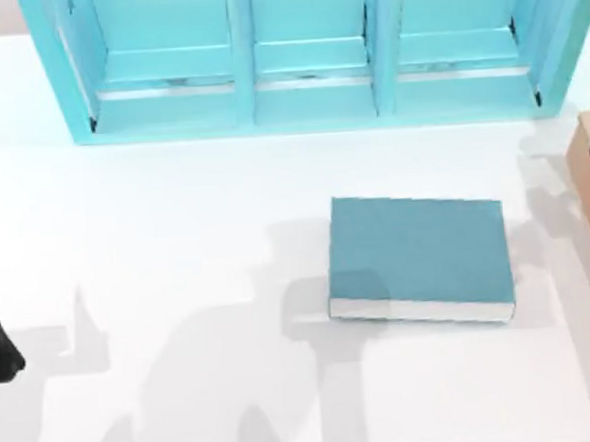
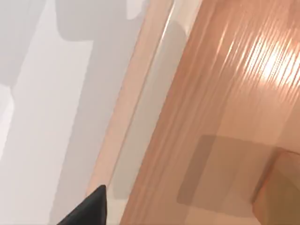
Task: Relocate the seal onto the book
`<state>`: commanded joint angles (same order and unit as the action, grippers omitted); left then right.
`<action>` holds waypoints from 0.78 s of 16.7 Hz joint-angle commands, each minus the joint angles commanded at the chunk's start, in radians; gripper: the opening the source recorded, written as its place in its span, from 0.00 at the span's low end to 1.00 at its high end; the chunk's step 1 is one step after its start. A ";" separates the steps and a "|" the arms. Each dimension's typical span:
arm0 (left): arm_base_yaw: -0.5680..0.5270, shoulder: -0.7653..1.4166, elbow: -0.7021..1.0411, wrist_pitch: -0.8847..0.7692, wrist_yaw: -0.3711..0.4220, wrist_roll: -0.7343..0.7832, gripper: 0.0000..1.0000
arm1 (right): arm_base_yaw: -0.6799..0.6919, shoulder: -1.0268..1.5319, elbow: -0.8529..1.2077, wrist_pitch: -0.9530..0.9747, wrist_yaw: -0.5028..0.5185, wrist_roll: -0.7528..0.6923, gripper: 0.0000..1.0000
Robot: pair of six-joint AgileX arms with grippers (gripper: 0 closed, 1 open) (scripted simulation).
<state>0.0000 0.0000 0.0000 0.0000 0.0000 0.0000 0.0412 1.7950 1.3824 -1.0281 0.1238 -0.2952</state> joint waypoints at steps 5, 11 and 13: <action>0.000 0.000 0.000 0.000 0.000 0.000 1.00 | -0.284 0.039 0.141 -0.205 -0.106 0.017 1.00; 0.000 0.000 0.000 0.000 0.000 0.000 1.00 | -0.331 0.046 0.166 -0.242 -0.122 0.019 1.00; 0.000 0.000 0.000 0.000 0.000 0.000 1.00 | -0.328 0.043 0.161 -0.238 -0.121 0.019 1.00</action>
<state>0.0000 0.0000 0.0000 0.0000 0.0000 0.0000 -0.2870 1.8379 1.5435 -1.2658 0.0031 -0.2766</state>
